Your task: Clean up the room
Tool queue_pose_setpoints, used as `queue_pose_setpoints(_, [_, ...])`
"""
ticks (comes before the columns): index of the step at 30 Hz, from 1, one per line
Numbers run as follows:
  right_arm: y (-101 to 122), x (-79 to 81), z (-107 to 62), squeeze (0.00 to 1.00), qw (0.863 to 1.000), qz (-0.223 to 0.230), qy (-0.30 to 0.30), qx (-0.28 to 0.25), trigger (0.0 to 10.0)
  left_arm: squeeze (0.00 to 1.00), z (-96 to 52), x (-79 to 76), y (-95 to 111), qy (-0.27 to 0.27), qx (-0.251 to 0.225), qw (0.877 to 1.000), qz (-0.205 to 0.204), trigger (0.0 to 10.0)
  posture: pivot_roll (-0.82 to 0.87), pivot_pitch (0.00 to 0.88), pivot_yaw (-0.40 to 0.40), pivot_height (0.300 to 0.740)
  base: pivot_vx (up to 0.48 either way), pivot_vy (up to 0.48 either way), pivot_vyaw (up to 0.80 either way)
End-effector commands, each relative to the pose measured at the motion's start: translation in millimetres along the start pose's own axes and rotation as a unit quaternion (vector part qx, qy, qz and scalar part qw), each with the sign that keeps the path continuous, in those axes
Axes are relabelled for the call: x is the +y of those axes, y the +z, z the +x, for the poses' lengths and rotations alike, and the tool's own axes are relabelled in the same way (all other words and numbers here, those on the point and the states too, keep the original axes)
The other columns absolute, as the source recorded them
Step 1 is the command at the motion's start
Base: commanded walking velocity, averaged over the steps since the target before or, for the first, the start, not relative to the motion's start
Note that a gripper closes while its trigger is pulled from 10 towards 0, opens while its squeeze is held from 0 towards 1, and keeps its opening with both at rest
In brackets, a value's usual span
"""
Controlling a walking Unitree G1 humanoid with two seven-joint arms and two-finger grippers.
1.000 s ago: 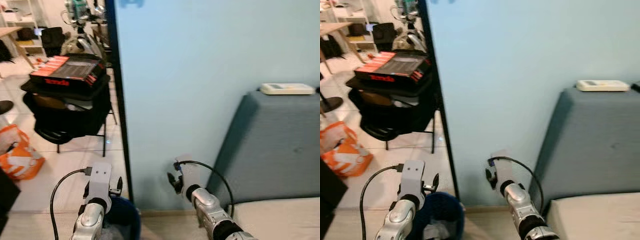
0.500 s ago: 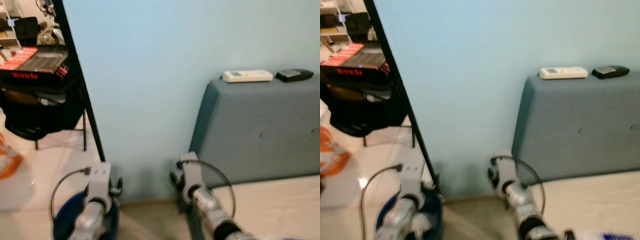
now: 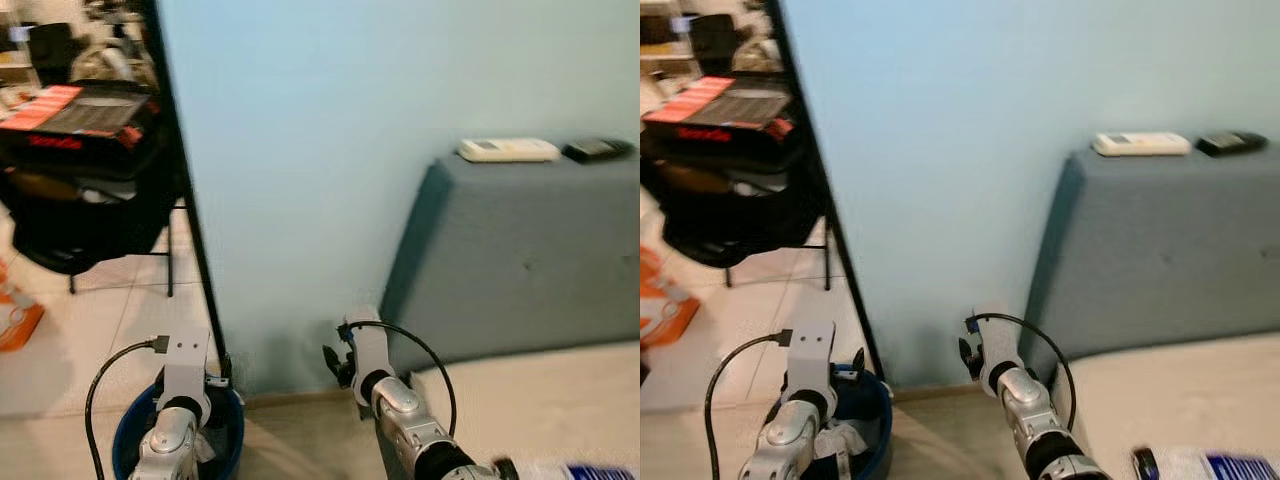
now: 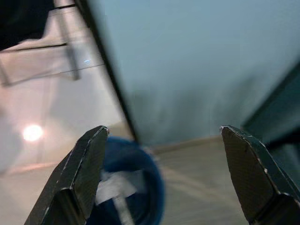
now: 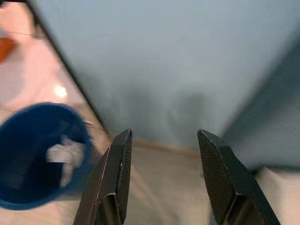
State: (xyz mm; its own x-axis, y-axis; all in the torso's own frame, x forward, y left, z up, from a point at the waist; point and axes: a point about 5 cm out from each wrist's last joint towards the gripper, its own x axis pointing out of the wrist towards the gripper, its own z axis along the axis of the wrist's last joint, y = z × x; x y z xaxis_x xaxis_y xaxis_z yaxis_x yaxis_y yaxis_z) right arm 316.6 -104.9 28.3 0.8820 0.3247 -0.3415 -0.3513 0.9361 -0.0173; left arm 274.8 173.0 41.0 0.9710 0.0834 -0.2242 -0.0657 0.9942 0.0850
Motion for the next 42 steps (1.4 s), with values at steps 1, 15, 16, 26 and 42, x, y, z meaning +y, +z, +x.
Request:
queue_pose_setpoints(1, [-2.1, -0.8, -0.7, 0.0, 1.0, 0.002, -0.003, 0.005, 10.0, 0.0, -0.7, -2.1, -1.1, -0.004, 0.001, 1.0, 0.007, 10.0, 0.02, 0.056, -0.035, 0.74, 0.0, 0.0, -0.8])
queue_pose_setpoints(15, [-1.0, -3.8, -0.6, 0.0, 1.0, 0.0, -0.014, 0.005, 10.0, 0.0, 0.0, -2.4, -1.0, -0.004, 0.001, 1.0, 0.009, 10.0, 0.02, 0.058, -0.034, 0.74, 0.0, 0.0, -0.8])
queue_pose_setpoints(16, [-1.0, -4.6, -0.7, 0.0, 1.0, 0.001, -0.017, 0.005, 10.0, 0.0, 0.3, -2.1, -1.0, -0.004, 0.001, 1.0, 0.01, 10.0, 0.02, 0.057, -0.034, 0.74, 0.0, 0.0, -0.8])
queue_pose_setpoints(26, [-0.8, -6.2, -0.9, 0.0, 1.0, 0.002, -0.024, 0.005, 10.0, 0.0, 2.7, -1.4, 1.4, -0.001, -0.004, 1.0, 0.013, 10.0, 0.01, 0.056, -0.03, 0.74, 0.0, 0.0, -0.8])
queue_pose_setpoints(42, [-1.8, -6.9, -1.3, 0.0, 1.0, 0.003, -0.028, 0.006, 10.0, 0.0, 3.5, -2.9, 3.0, -0.004, -0.009, 1.0, 0.011, 10.0, 0.01, 0.047, -0.028, 0.74, 0.0, 0.0, -0.8])
